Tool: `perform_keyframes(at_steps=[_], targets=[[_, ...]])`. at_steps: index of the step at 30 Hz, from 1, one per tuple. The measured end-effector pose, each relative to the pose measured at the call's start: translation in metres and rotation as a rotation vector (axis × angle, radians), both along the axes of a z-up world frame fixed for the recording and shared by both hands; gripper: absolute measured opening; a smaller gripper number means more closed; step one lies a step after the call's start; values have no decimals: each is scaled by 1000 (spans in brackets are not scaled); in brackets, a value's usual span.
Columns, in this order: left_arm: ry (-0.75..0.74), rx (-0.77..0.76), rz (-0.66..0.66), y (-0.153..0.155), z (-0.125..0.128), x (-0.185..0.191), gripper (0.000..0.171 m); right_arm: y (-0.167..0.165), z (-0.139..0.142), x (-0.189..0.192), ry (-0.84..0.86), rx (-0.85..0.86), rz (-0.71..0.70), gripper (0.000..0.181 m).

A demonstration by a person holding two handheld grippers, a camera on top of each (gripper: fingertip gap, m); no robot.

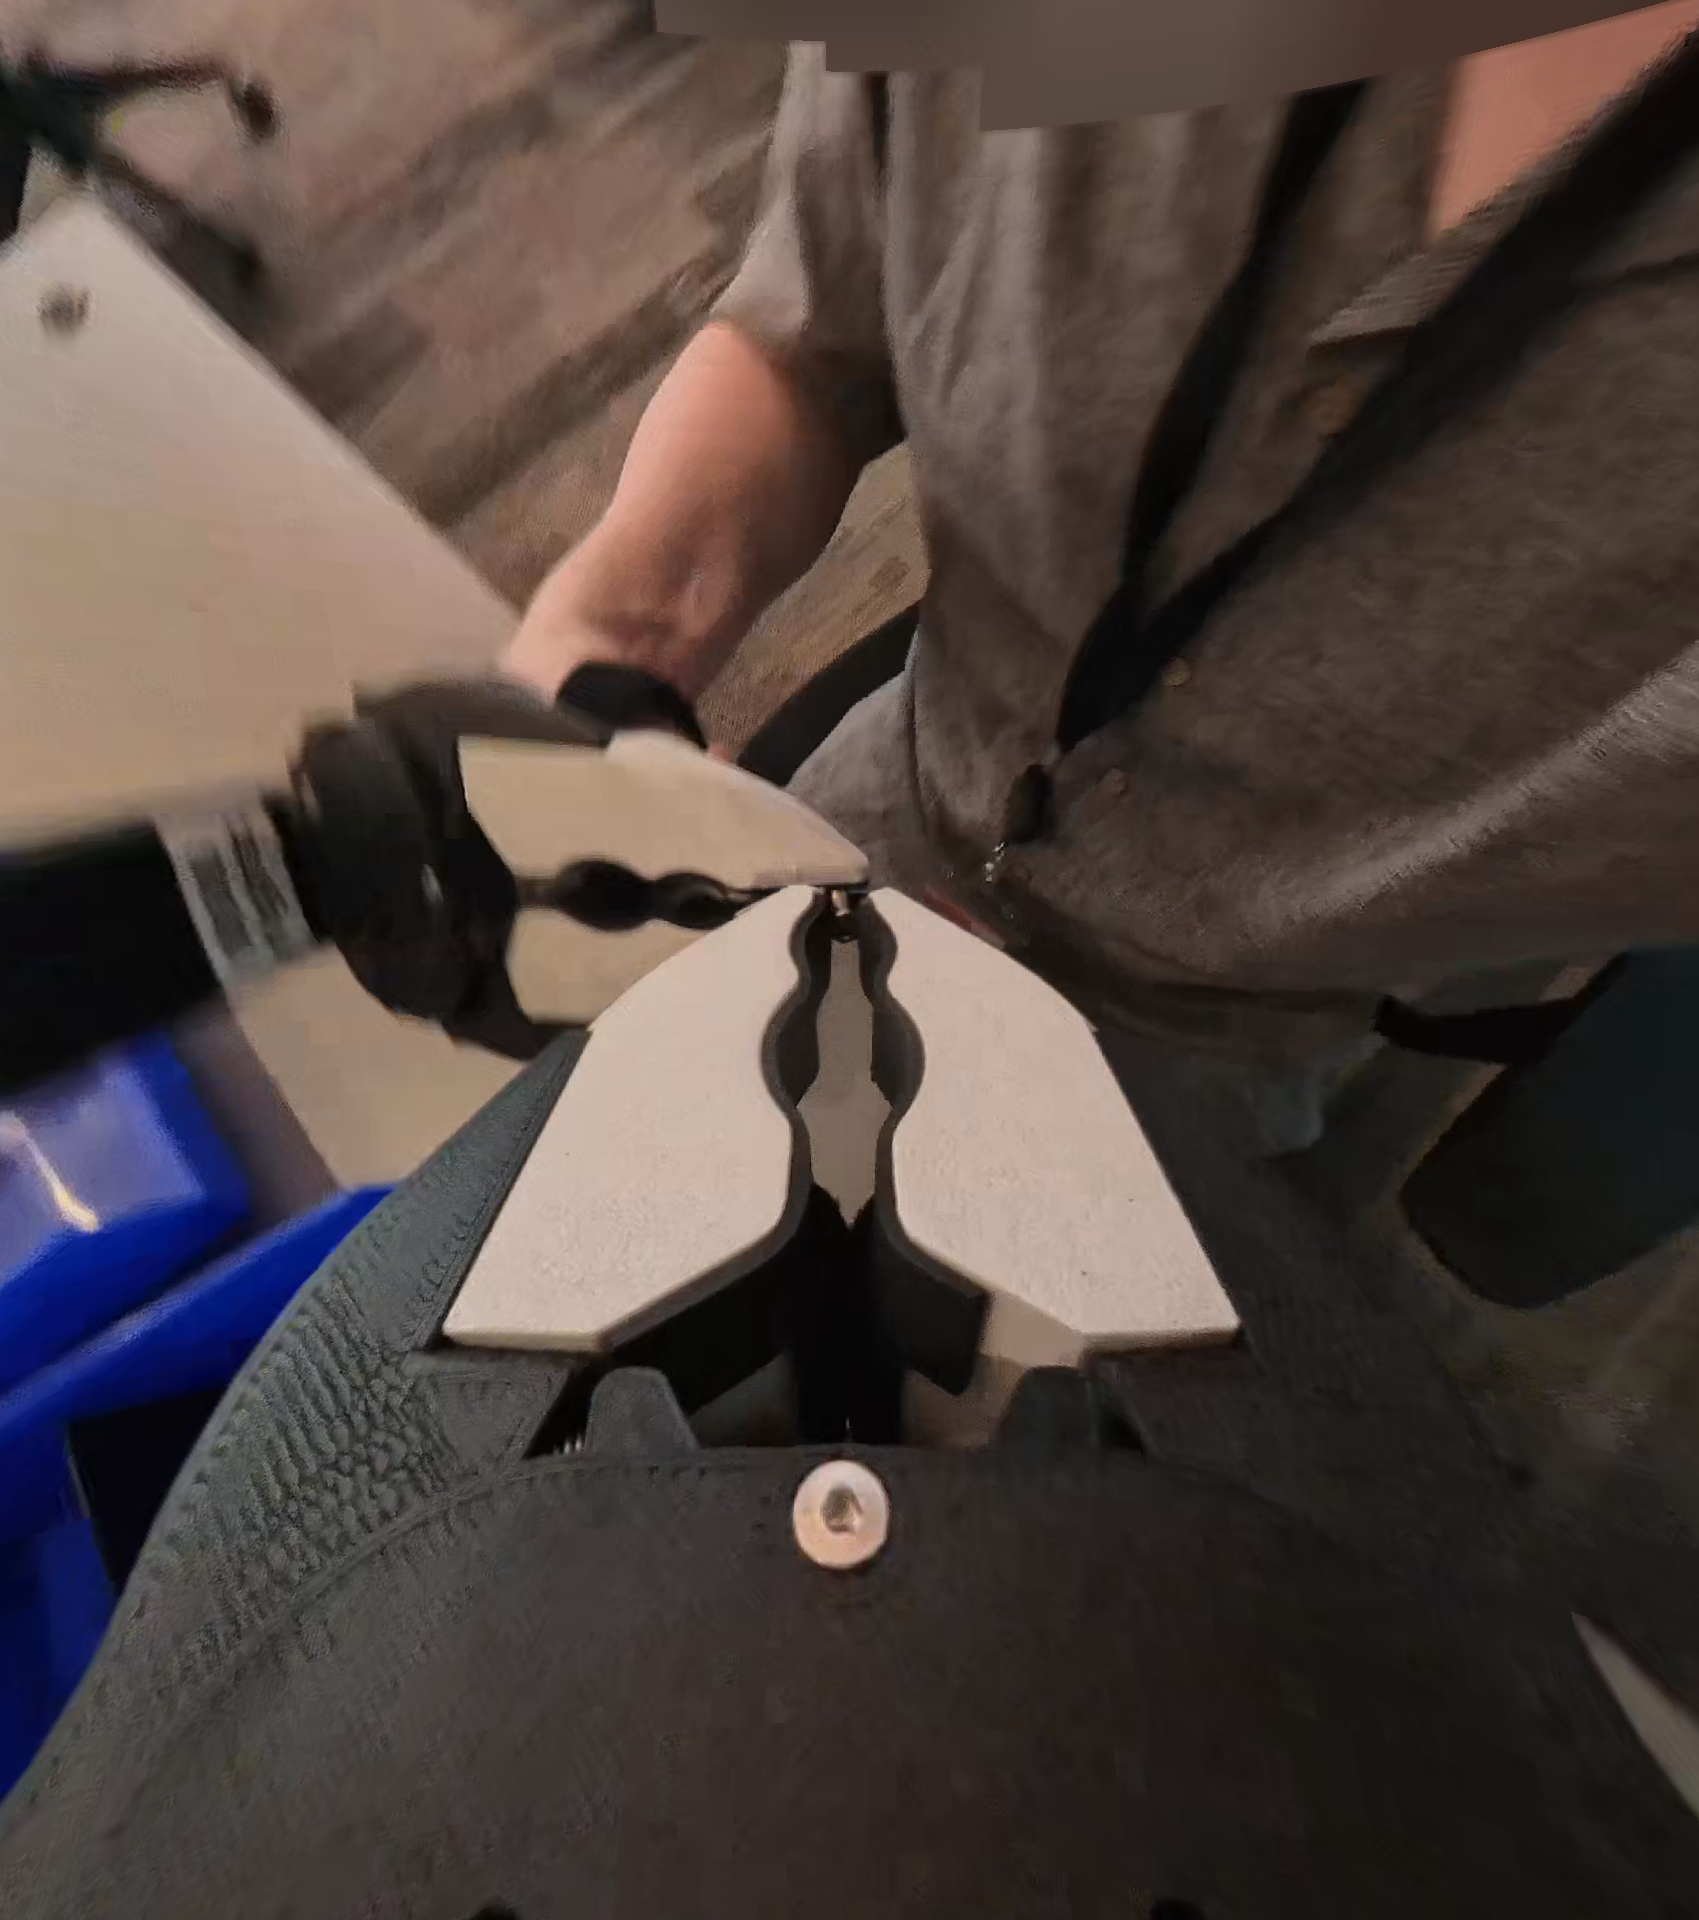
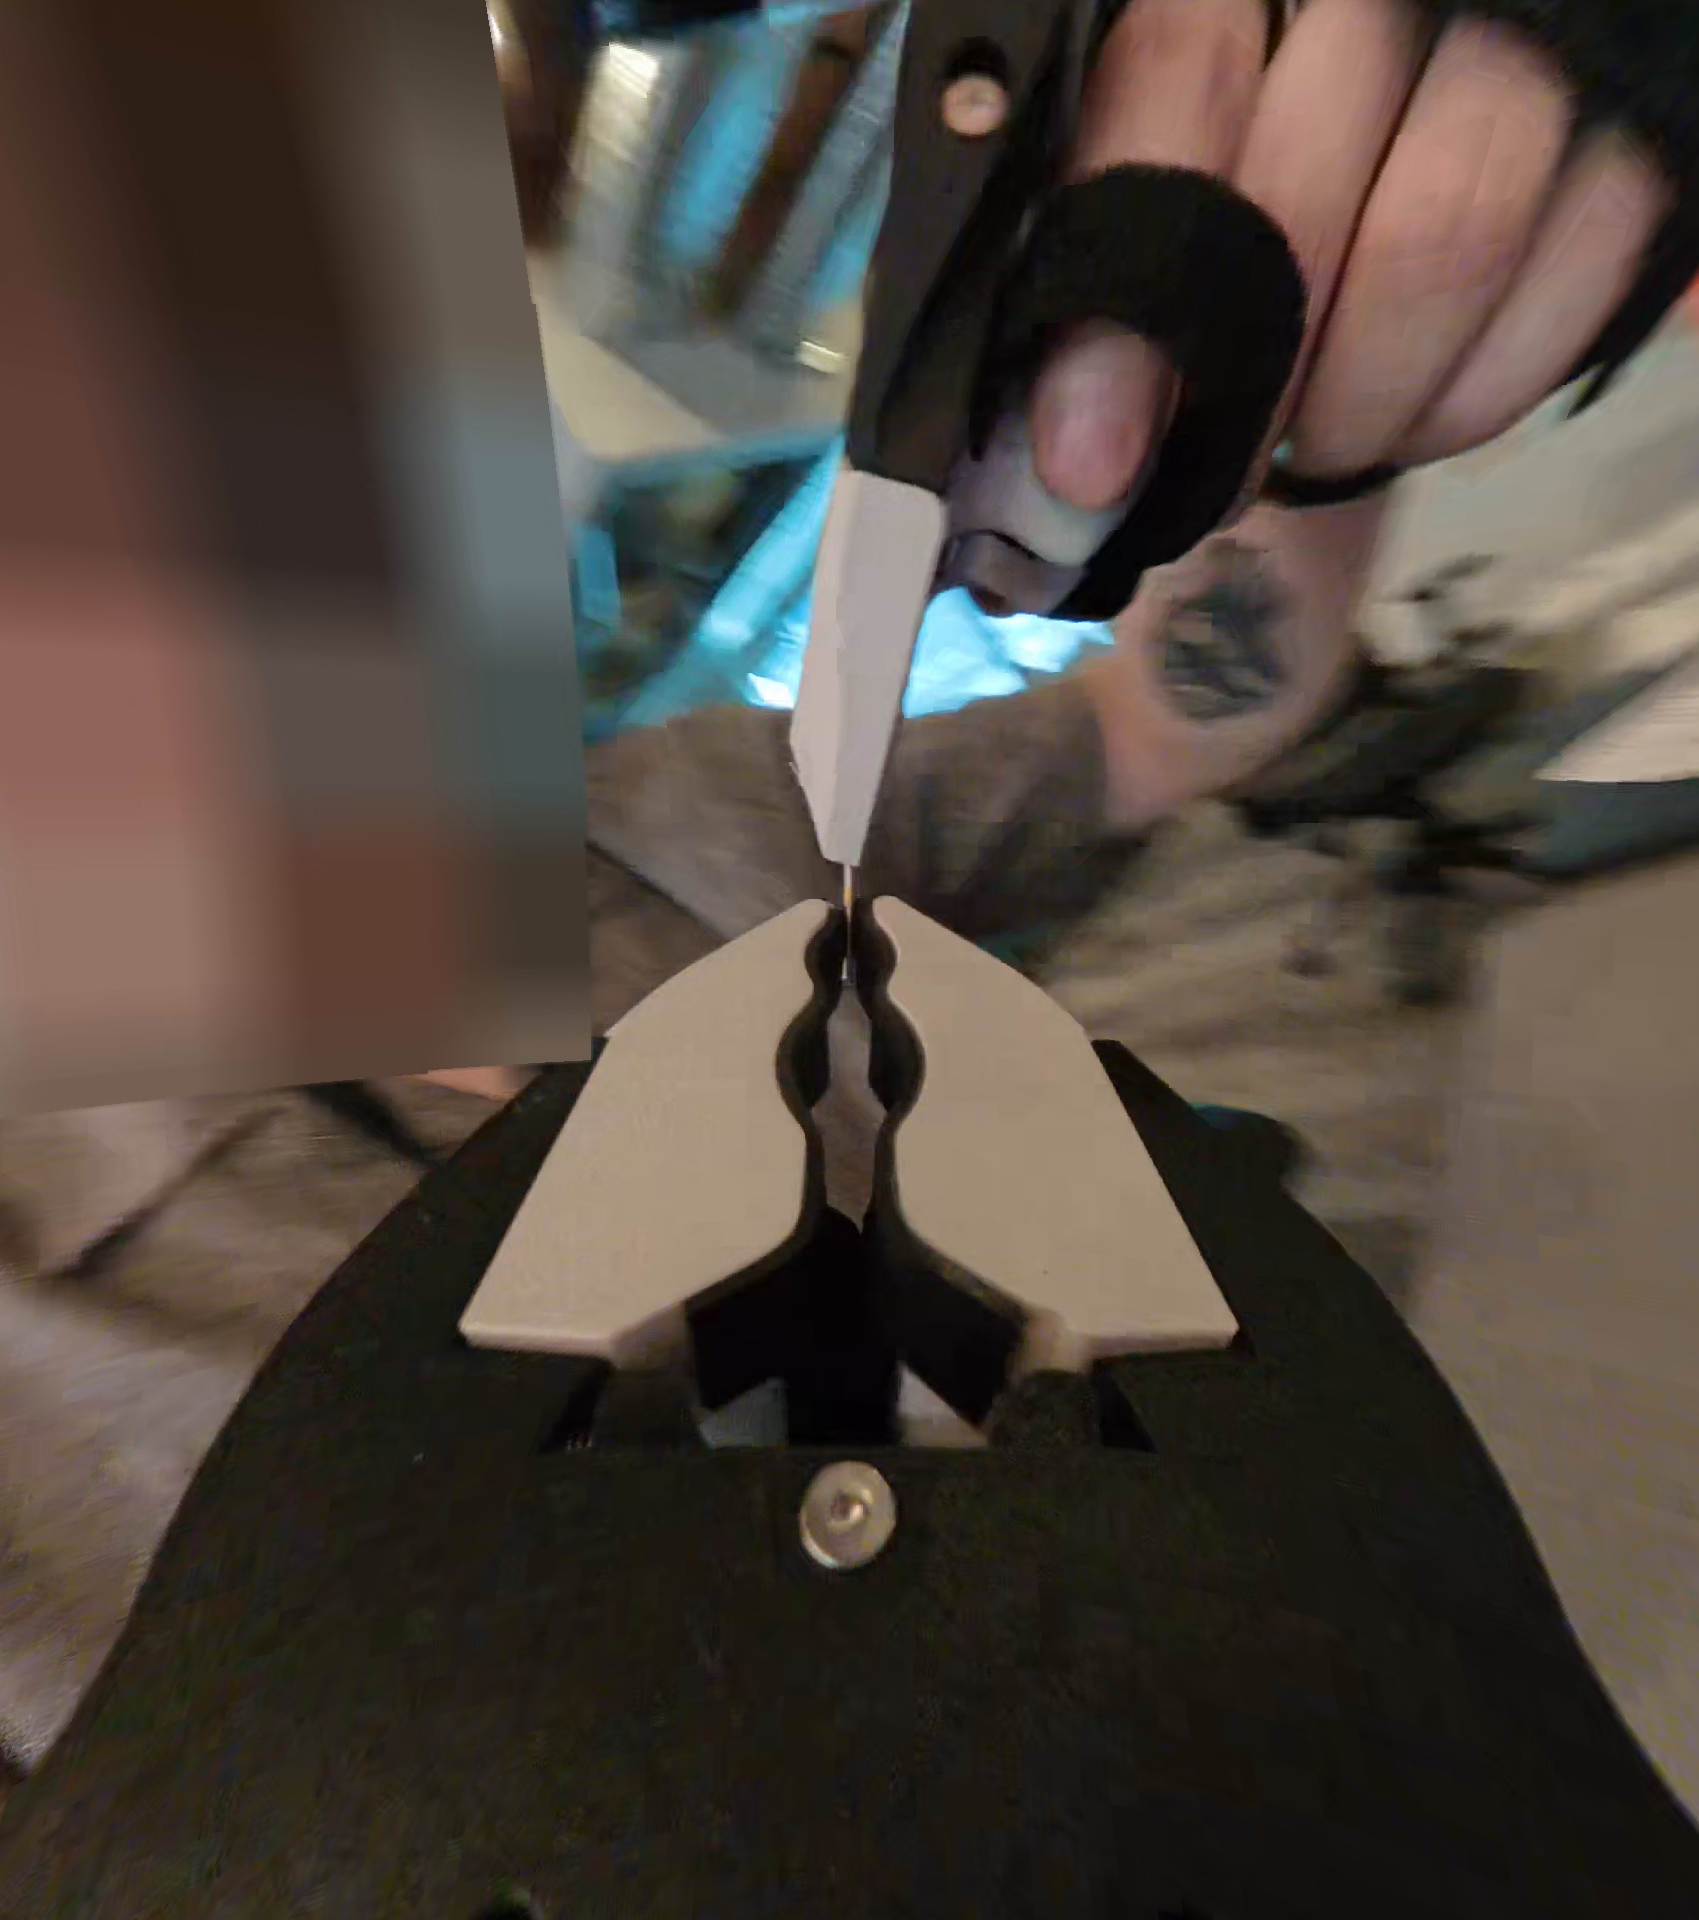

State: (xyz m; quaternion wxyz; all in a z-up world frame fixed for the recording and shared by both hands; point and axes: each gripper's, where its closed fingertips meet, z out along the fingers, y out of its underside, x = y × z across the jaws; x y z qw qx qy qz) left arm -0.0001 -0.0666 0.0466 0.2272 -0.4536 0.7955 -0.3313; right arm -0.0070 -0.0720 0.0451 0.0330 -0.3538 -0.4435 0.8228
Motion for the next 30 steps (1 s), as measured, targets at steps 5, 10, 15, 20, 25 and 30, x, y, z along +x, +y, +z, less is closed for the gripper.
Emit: perform_keyframes(at_steps=[5, 10, 15, 20, 25, 30], targets=[[-129, 4, -139, -10, 7, 3, 5, -12, 10, 4, 139, -343, 310, 1], [-144, -10, -44, -1, 5, 1, 6, -5, 8, 1, 113, -340, 244, 1], [-104, -18, 79, 9, 9, -1, 48, 5, 1, -6, 42, -225, 78, 2], [-30, -1, 351, 38, 12, -12, 51, 29, -12, -17, -107, 190, -397, 2], [-7, 29, 704, 69, 11, -18, 30, 68, -13, -9, -240, 753, -923, 2], [77, 37, 738, 63, -4, -12, 27, 67, -18, -10, -287, 884, -956, 2]])
